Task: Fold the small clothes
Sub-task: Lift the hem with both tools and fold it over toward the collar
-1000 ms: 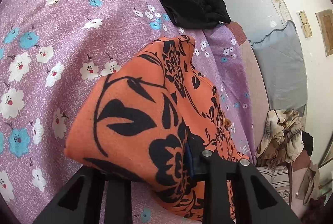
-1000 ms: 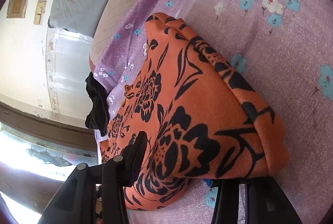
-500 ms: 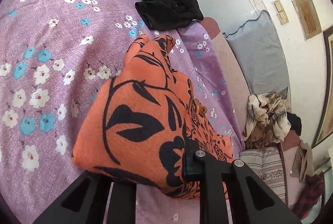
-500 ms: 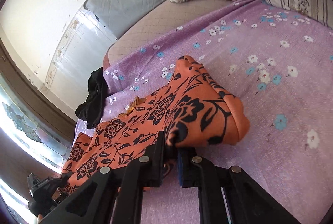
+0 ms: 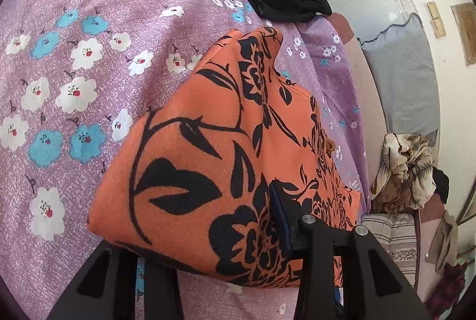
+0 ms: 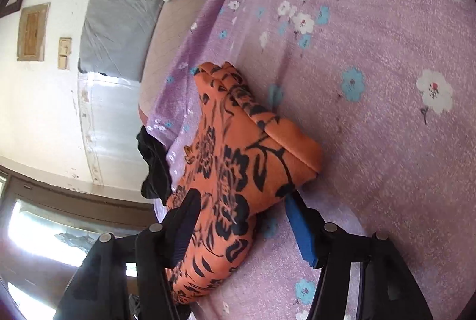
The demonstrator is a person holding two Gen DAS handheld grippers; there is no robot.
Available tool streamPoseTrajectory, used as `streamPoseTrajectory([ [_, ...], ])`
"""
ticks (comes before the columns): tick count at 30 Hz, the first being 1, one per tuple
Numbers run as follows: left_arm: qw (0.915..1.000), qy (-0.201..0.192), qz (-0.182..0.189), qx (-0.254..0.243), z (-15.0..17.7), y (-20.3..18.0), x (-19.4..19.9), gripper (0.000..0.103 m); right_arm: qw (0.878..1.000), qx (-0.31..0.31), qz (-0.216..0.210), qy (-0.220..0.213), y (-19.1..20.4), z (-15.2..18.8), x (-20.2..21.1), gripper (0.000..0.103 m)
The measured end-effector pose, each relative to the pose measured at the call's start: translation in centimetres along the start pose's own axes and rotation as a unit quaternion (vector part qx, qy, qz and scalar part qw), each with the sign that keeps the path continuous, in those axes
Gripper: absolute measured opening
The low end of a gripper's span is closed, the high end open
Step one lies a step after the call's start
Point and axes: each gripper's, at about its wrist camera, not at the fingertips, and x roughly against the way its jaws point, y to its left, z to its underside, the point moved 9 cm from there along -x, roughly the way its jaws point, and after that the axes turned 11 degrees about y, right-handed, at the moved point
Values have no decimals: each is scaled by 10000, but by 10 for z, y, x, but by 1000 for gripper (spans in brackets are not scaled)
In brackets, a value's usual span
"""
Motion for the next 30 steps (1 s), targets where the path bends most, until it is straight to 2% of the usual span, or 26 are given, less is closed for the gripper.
streamPoseTrajectory([
  [3,9999,-71,55,80,-4,-4,-2,45,10000,67,-28,-9,2,-11,-15,64],
  [6,9998,-161,53,116,-10,-8,-4,45,9988,480,130,-46,17,-20,-29,64],
  [7,9997,-183,46,131,-13,-8,-5,45,9981,562,242,-30,19,-23,-34,58],
  [8,9997,-192,19,154,-15,-8,-6,45,9970,625,465,-1,17,-24,-40,40],
  [9,9996,-204,-8,188,-17,-6,-8,43,9947,701,758,12,13,-26,-45,27],
  [10,9995,-231,-53,198,-19,-4,-8,34,9919,799,981,-63,12,-27,-47,21],
  [11,9995,-250,-88,176,-20,-4,-9,30,9919,799,981,-63,12,-27,-47,19],
  [12,9994,-278,-95,153,-21,-4,-9,28,9879,993,1175,-177,16,-26,-47,18],
  [13,9993,-335,-102,111,-21,-6,-7,25,9716,1678,1602,-459,38,-20,-43,16],
  [14,9991,-403,-126,26,-20,-10,-4,23,9626,1999,1732,-592,51,-16,-39,15],
  [16,9984,-518,-136,-172,-19,-16,5,22,9530,2337,1767,-768,73,-5,-28,15],
  [20,9983,-501,141,-277,-9,-24,31,21,9373,2790,1822,-1022,98,22,7,15],
  [22,9983,-427,158,-362,4,-24,45,21,9366,2811,1830,-1017,101,34,27,15],
  [24,9978,-383,135,-530,20,-22,56,21,9439,2628,1770,-925,92,45,48,15],
  [26,9976,-333,-44,-606,39,-11,60,21,9501,2391,1854,-754,71,58,60,15],
  [28,9979,-122,-361,-523,54,9,52,21,9535,2056,2187,-254,34,74,58,15],
  [30,9985,47,-484,-233,59,31,42,25,9567,1467,2505,233,-5,85,50,19],
])
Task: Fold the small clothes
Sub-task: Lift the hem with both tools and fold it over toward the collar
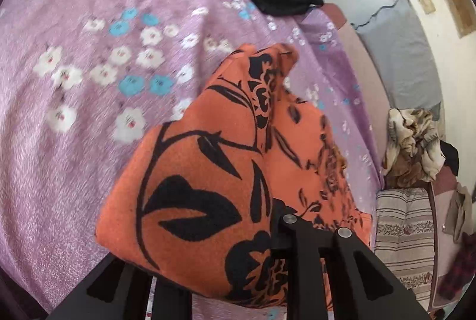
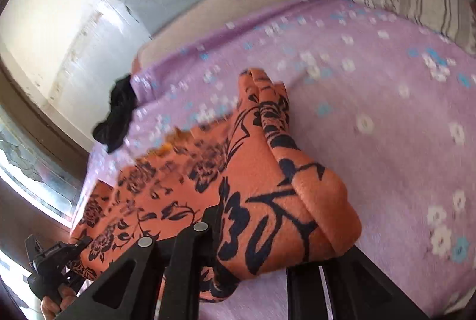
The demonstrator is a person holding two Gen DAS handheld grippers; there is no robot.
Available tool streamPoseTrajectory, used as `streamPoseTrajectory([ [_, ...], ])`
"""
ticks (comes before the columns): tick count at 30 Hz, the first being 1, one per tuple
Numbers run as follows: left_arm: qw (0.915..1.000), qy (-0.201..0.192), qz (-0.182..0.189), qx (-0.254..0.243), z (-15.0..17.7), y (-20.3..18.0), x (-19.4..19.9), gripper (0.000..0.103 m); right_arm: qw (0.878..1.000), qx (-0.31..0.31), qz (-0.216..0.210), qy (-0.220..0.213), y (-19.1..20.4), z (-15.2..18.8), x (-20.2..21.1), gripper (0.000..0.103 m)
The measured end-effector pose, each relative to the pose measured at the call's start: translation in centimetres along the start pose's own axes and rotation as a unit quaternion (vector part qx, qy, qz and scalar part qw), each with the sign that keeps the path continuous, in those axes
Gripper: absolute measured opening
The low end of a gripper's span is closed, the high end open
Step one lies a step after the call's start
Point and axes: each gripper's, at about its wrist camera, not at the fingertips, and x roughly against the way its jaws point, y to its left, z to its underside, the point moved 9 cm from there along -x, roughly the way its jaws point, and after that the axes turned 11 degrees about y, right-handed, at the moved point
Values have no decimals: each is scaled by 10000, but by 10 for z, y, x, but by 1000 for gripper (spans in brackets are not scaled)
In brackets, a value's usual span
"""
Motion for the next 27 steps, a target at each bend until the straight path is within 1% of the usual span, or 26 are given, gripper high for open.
streamPoseTrajectory([
  [1,9998,47,132,147,-1,5,-3,28,9997,-192,-75,149,-7,5,-4,21],
  [2,9994,41,262,227,-4,6,-3,29,9992,-333,-171,145,-10,5,-1,25],
  [3,9992,49,312,235,-6,5,-2,30,9987,-456,-139,170,-12,5,5,28],
  [5,9993,35,324,179,-6,2,-1,36,9983,-520,-175,178,-11,8,21,43],
  [6,9993,16,319,169,-6,1,-1,37,9982,-514,-243,187,-10,13,30,50],
  [7,9994,-4,311,176,-7,0,-1,38,9981,-529,-249,184,-10,17,39,63],
  [8,9993,-17,316,194,-7,-2,-2,39,9985,-488,-174,203,-10,22,48,64],
  [10,9991,-25,354,241,-9,-3,-1,40,9991,-240,-41,355,-4,31,61,64],
  [12,9988,-66,405,259,-10,-6,1,40,9992,51,-52,387,9,32,72,64],
  [14,9990,-143,395,166,-11,-12,3,38,9985,490,-14,230,32,26,80,62],
  [16,9992,-228,319,-11,-12,-17,5,38,9956,933,78,-16,57,14,78,60],
  [17,9993,-250,273,-63,-13,-18,5,38,9935,1119,179,-101,67,6,72,56],
  [18,9994,-258,243,-63,-14,-18,3,39,9914,1271,293,-140,74,-3,60,55],
  [19,9994,-246,235,-29,-14,-17,1,44,9893,1383,439,-168,79,-14,46,51],
  [20,9994,-212,256,23,-15,-15,-2,51,9868,1480,638,-178,81,-25,30,48],
  [21,9994,-175,275,93,-14,-12,-4,54,9846,1535,815,-172,79,-38,13,46],
  [22,9992,-181,327,143,-15,-10,-6,54,9837,1522,944,-145,76,-49,-4,43],
  [23,9990,-223,360,152,-17,-9,-6,54,9827,1513,1065,-89,71,-59,-21,43],
  [24,9990,-251,352,109,-19,-10,-6,54,9813,1501,1204,61,63,-66,-41,43],
  [25,9991,-278,314,26,-20,-12,-6,52,9807,1421,1295,366,53,-67,-61,43],
  [26,9992,-324,221,-71,-21,-13,-5,47,9811,1419,1264,372,51,-69,-68,43],
  [27,9990,-401,78,-171,-21,-13,-4,40,9804,1491,1270,220,55,-70,-63,43],
])
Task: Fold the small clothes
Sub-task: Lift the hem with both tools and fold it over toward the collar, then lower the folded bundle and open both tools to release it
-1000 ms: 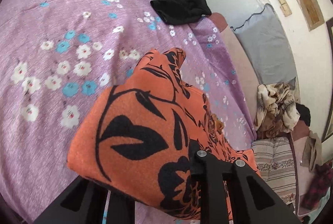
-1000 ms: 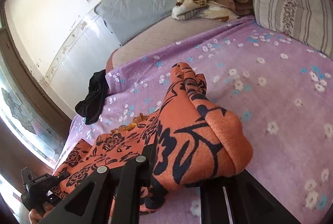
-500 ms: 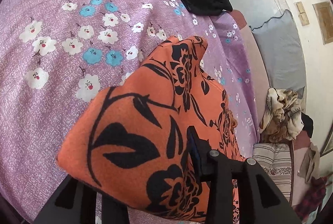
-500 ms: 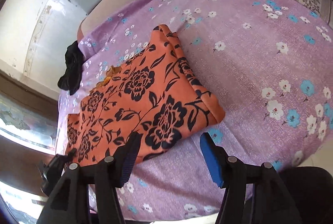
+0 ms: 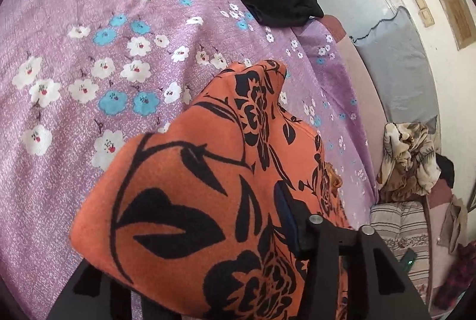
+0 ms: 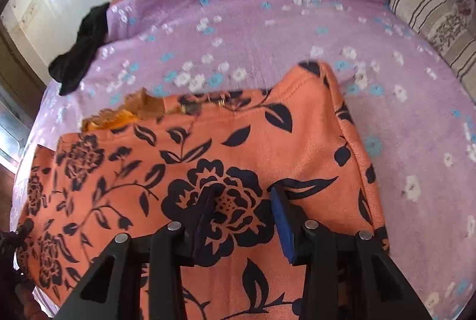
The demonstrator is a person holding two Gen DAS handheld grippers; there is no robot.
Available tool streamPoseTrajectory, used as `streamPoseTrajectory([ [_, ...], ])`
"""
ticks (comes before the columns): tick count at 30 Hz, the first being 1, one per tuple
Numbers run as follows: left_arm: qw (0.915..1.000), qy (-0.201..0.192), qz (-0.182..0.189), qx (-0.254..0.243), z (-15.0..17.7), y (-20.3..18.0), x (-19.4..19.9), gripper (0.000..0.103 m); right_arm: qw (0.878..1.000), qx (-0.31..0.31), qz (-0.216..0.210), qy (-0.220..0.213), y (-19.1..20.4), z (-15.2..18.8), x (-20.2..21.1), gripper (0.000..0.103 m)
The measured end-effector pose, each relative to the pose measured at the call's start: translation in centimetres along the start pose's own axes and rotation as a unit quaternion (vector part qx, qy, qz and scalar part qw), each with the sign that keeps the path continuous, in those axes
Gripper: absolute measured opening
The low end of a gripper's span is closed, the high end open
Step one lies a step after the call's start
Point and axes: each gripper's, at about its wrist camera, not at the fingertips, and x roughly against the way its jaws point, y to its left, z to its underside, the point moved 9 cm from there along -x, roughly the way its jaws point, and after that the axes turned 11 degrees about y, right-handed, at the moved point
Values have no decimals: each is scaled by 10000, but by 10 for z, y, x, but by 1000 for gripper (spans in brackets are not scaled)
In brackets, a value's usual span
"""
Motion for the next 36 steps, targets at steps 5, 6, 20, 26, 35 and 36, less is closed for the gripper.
streamPoseTrajectory([
  [5,9991,-203,-191,-321,-1,-10,3,29,9940,295,-1050,-68,48,16,30,43],
  [6,9989,-231,-203,-364,-2,-12,4,29,9910,399,-1278,-19,61,22,31,43],
  [20,9788,-728,-279,-1895,11,-72,30,22,9596,-463,-2755,325,47,28,44,44],
  [26,9567,-735,-349,-2796,37,-133,36,22,9152,-1323,-3764,572,7,17,43,47],
  [35,8991,-57,-579,-4338,132,-238,-17,22,8548,-2061,-4724,608,-31,-5,52,61],
  [36,8891,108,-645,-4531,148,-245,-30,23,8505,-2070,-4791,657,-33,-7,51,63],
])
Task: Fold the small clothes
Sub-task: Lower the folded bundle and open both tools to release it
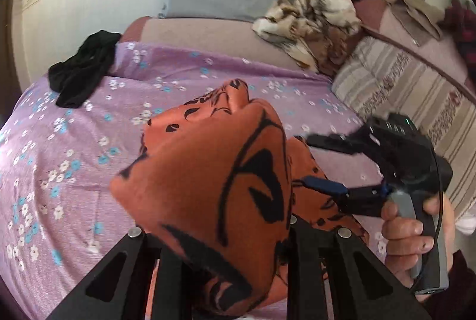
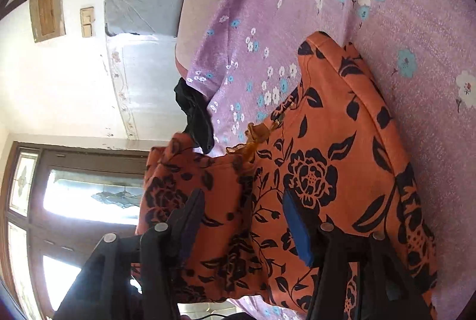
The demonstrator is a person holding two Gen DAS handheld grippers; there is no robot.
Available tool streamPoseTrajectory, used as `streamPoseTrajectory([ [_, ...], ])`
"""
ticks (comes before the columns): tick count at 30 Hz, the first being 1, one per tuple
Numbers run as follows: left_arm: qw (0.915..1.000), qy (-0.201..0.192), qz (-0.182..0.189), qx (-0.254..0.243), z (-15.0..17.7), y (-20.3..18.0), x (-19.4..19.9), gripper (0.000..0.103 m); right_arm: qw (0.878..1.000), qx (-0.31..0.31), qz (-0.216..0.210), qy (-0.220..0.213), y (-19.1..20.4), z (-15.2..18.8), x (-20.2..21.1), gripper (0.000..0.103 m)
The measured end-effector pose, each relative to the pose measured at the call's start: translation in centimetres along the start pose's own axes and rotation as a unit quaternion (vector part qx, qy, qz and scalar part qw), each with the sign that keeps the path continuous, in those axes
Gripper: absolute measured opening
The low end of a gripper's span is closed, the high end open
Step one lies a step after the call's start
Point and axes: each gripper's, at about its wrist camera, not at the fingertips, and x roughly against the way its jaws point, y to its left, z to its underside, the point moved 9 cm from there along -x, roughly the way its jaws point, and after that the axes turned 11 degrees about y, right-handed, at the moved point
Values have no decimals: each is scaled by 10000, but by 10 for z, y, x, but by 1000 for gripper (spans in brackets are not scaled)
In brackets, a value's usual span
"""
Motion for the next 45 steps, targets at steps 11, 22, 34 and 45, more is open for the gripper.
streamPoseTrajectory([
  [11,9924,467,953,-623,39,-15,20,72,9962,-630,230,562,-28,-14,-19,67],
  [22,9985,489,213,-76,48,44,12,78,9933,-340,1092,182,-26,-26,-30,72],
  [34,9945,933,391,-270,40,-3,-20,78,9482,2043,2286,-832,35,-29,8,16],
  [45,9892,1177,48,-872,43,-42,-49,81,9611,555,2620,-677,-24,-53,37,53],
])
